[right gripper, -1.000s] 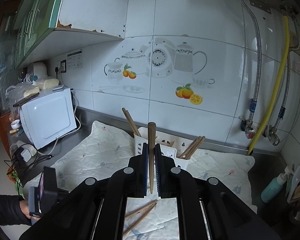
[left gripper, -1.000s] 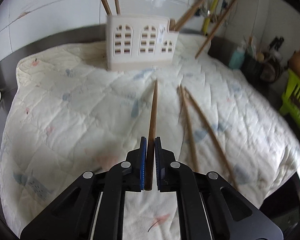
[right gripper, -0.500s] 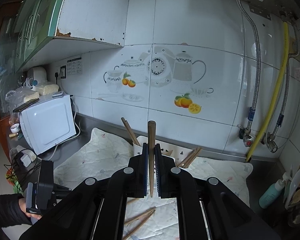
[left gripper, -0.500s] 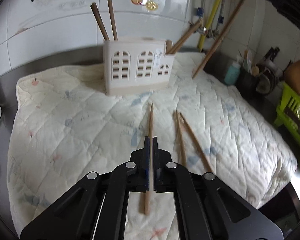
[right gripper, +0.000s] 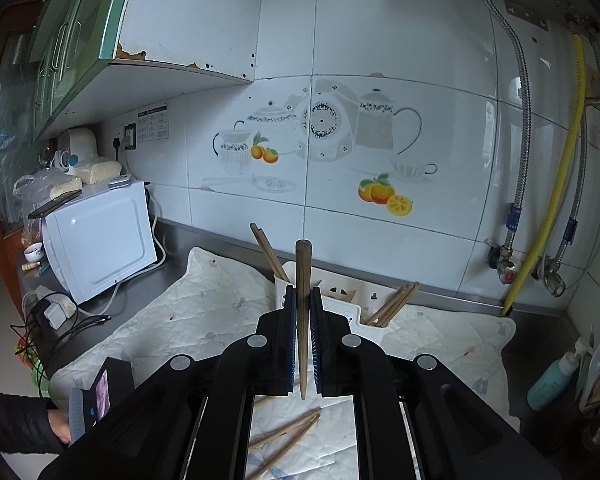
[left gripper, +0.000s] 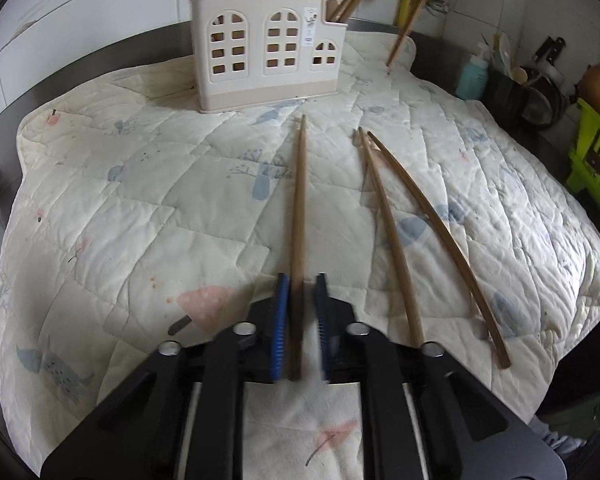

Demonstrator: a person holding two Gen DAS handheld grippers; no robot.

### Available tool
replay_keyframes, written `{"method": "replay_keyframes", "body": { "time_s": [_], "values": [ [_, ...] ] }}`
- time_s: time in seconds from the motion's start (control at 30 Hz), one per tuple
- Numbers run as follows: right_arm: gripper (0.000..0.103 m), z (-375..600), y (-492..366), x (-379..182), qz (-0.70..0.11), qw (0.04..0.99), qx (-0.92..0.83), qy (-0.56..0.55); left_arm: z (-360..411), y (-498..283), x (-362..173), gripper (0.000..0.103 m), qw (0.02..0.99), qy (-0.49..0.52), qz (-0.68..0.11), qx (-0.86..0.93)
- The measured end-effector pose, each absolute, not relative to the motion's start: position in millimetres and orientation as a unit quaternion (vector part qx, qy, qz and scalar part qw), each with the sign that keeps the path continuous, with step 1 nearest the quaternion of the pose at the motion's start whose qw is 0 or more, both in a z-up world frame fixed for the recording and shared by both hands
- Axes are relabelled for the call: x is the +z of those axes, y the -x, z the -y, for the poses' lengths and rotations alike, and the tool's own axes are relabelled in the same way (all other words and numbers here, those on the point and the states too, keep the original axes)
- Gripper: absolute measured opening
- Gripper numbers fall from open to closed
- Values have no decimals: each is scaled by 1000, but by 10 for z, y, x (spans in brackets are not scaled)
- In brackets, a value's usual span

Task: Organize utensils
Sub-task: 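Carry the chopstick upright toward the holder with the right tool while the left tool lifts another, then drop the right tool's chopstick into the holder while the left tool lowers its chopstick in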

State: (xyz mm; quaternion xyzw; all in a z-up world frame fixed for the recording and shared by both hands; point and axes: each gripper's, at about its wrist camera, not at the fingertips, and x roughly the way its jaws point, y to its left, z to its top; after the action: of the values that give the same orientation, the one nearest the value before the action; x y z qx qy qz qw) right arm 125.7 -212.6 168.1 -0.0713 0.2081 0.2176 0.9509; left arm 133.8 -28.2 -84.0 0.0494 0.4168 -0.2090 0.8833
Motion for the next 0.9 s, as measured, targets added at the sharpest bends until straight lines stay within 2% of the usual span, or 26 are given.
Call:
{"method": "replay_keyframes", "body": {
  "time_s": [0.37, 0.9],
  "values": [
    [7, 2209, -1225, 1775, -195, 956, 213, 59, 175, -1444, -333, 5, 914, 10, -352, -204],
    [7, 2281, -1671, 1984, -175, 964, 191, 55, 247, -1718, 200, 5, 934, 19, -298, -196]
  ]
}}
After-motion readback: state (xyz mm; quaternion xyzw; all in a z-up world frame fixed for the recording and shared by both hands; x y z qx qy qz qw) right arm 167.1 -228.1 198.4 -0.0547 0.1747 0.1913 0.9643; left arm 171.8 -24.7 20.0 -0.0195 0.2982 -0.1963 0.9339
